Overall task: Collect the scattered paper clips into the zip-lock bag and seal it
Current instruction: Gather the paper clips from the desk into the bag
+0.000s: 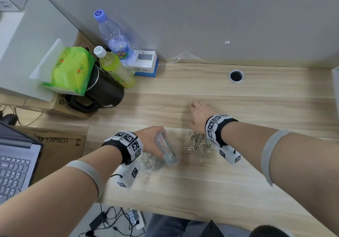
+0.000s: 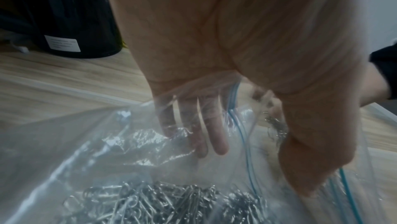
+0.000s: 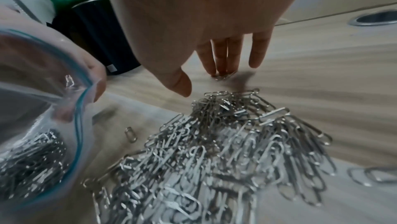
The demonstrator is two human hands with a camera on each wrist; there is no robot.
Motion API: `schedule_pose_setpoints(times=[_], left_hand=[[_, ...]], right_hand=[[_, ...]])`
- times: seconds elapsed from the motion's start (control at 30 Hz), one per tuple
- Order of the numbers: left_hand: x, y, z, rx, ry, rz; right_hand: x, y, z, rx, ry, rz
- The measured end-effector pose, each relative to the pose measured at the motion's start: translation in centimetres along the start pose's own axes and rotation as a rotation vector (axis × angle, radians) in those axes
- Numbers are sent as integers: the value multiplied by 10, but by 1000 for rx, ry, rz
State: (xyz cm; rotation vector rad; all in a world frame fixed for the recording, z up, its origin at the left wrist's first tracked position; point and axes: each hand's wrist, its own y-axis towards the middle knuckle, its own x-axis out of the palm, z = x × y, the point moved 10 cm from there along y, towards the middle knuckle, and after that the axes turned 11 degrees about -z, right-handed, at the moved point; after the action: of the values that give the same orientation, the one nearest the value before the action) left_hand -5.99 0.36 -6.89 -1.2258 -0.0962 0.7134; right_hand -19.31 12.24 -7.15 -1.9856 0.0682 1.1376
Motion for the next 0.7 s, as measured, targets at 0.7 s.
schedule_pose_setpoints(times=[0.7], left_hand=[[13,2,23,30,74,-17]], right_hand=[[55,-49,26,89,11,-130]])
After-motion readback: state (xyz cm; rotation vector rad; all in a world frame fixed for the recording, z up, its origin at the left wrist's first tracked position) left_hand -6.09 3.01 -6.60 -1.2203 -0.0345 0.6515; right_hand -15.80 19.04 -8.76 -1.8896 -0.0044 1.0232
